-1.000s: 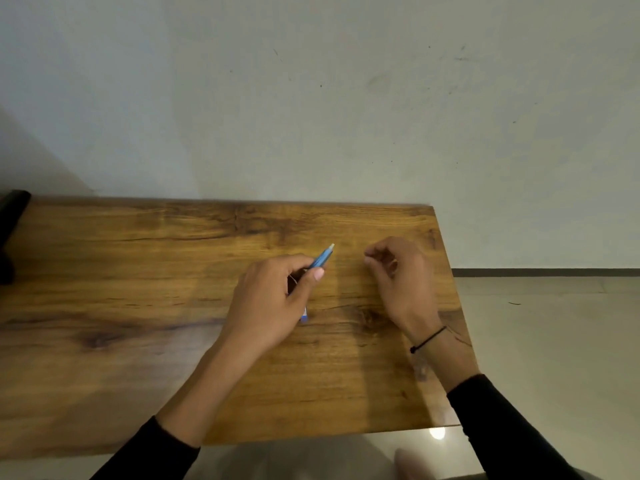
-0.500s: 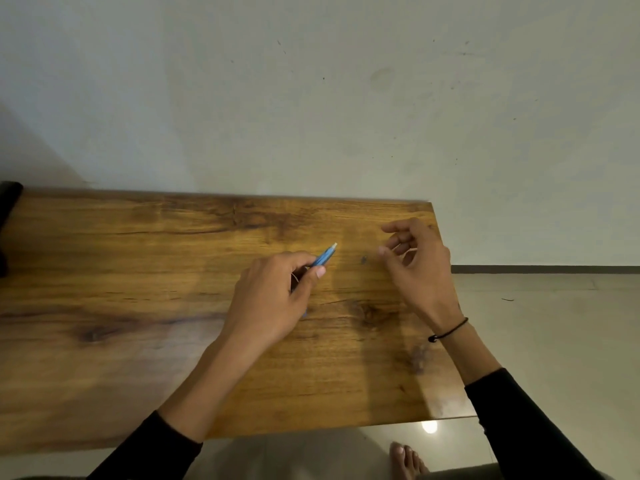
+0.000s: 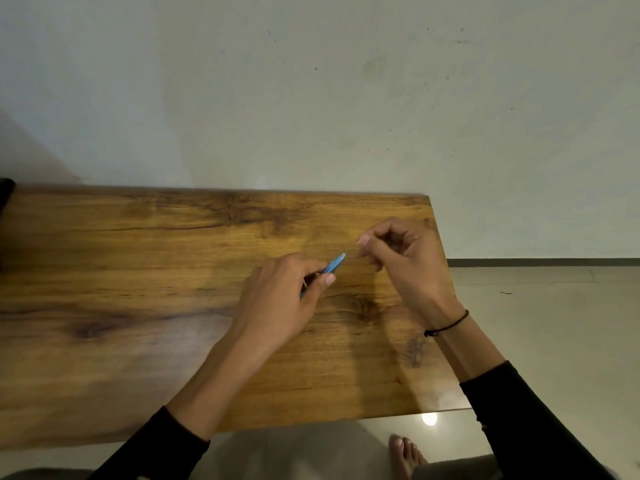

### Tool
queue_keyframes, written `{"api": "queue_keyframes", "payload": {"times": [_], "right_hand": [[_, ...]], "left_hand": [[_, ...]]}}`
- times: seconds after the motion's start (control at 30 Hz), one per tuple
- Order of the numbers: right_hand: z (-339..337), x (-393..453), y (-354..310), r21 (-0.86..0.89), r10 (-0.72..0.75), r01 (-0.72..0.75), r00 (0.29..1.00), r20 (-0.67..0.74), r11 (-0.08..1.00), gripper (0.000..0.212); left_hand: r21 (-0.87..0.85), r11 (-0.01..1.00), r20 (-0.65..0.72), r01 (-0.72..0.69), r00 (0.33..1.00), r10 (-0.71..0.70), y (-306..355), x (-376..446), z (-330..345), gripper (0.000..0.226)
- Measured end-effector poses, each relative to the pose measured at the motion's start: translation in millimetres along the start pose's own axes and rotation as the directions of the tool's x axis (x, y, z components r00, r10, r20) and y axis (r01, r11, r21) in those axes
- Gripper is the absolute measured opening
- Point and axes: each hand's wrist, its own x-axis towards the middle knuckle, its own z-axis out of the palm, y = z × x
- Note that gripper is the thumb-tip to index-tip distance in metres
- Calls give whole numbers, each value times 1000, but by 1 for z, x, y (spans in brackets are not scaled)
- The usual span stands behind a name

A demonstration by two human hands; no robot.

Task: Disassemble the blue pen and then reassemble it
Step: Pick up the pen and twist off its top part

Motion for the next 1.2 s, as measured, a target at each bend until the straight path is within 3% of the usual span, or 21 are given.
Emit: {"api": "queue_keyframes", "payload": {"times": [0.07, 0.13, 0.2, 0.4, 0.5, 0.6, 0.67, 0.77, 0.83, 0.87, 0.93, 0.97, 1.03, 1.2], "right_hand": [[-13, 6, 5, -185, 41, -50, 998, -49, 982, 14], [-25, 9, 14, -474, 136, -132, 990, -27, 871, 19], [-27, 7, 22, -595, 249, -202, 968, -4, 778, 24], [-29, 4, 22, -536, 232, -231, 970, -66, 812, 29], [-35, 0, 10, -423, 170, -196, 980, -100, 885, 32], [-20, -12, -7, -278, 243, -197, 960, 139, 940, 35], [-1, -24, -10, -305, 243, -145, 918, 313, 941, 25], [17, -33, -6, -423, 150, -18, 948, 282, 906, 16], [16, -33, -6, -481, 147, -26, 965, 216, 876, 17], [12, -33, -6, -522, 156, -36, 970, 187, 852, 18], [7, -34, -5, -620, 179, -52, 973, 145, 783, 19], [6, -35, -5, -665, 193, -54, 972, 137, 745, 19], [9, -37, -5, -743, 207, -36, 968, 140, 668, 21], [15, -40, -9, -856, 150, 75, 973, 175, 511, 27]], "left_hand": [[-49, 998, -12, 28, 1000, -28, 0, 0, 3, 25], [-63, 997, -25, 51, 998, -53, 0, -1, 6, 24], [-106, 991, -30, 86, 996, -89, 0, -2, 9, 22], [-380, 894, -20, 237, 964, -265, -2, 3, 12, 12], [-607, 727, 47, 322, 927, -372, -3, 6, 14, 9], [-757, 545, 95, 360, 886, -453, -2, 8, 15, 13], [-802, 483, 92, 351, 872, -480, 1, 9, 17, 16], [-812, 464, 89, 353, 862, -500, 5, 9, 20, 18], [-741, 555, 86, 378, 873, -481, 3, 11, 18, 22], [-632, 673, 59, 384, 890, -453, -1, 12, 14, 24], [-241, 906, -37, 347, 930, -366, -11, 13, 5, 30], [-49, 945, -81, 325, 941, -328, -14, 12, 1, 33], [145, 939, -106, 311, 949, -298, -15, 10, -2, 36], [342, 899, -105, 274, 962, -253, -11, 8, 1, 42]]}}
